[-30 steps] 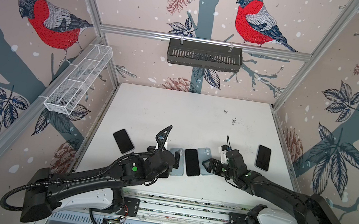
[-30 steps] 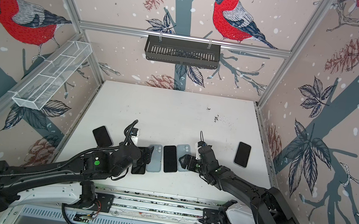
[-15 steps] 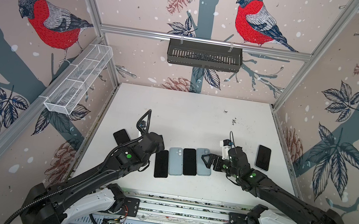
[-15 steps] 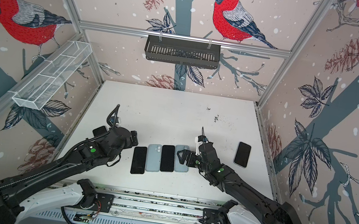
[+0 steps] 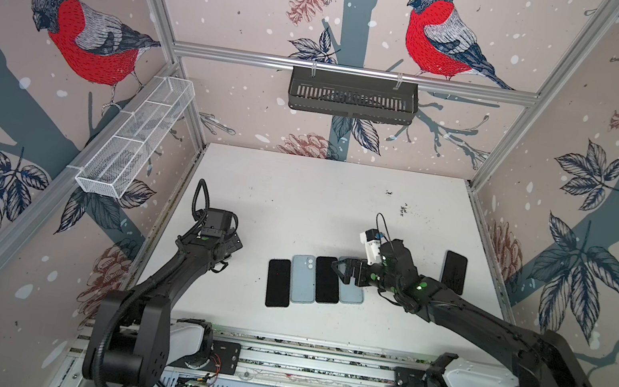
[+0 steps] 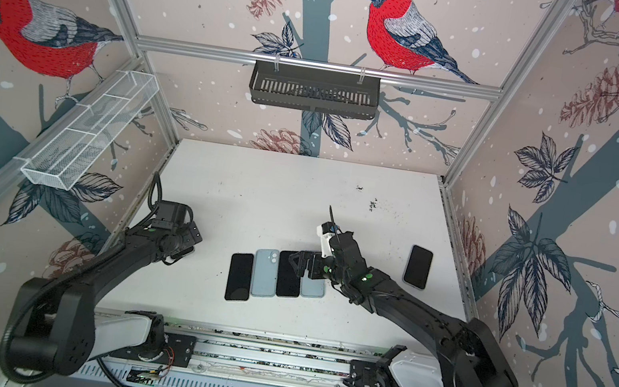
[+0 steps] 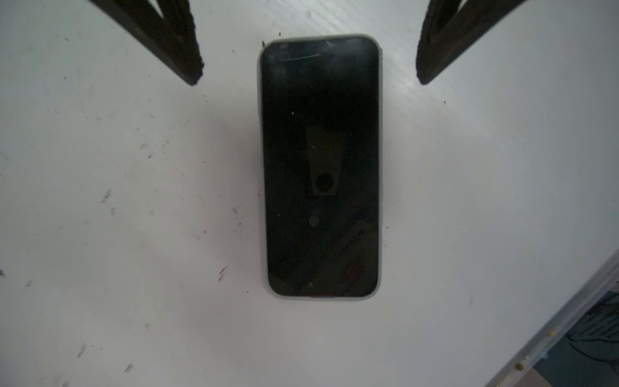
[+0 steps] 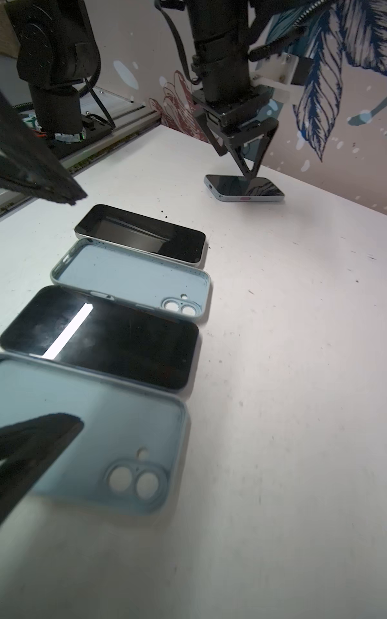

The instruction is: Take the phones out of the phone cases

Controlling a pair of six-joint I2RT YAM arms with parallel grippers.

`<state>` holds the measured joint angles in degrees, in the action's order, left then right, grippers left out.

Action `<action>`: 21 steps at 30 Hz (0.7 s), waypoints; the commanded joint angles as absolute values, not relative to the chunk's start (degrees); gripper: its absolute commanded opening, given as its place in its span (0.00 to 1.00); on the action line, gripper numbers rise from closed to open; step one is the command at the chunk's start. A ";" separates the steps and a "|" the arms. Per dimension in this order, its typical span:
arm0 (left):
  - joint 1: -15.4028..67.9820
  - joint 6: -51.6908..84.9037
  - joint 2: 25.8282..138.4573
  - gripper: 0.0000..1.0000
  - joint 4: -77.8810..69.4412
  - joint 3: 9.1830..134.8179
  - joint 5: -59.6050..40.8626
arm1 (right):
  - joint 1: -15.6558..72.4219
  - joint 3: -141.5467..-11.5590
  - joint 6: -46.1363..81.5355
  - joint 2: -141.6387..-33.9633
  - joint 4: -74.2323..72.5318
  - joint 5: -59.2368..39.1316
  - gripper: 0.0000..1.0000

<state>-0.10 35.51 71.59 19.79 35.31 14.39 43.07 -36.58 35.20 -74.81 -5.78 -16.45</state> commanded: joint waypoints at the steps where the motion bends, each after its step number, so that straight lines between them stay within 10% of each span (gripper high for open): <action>1: -1.72 31.88 75.62 0.99 16.53 37.52 11.14 | 45.29 -40.62 32.99 -80.68 -10.09 -19.89 1.00; 21: -10.81 27.62 92.63 0.81 15.81 44.19 0.01 | 47.90 -53.64 32.71 -95.86 -9.78 -22.28 1.00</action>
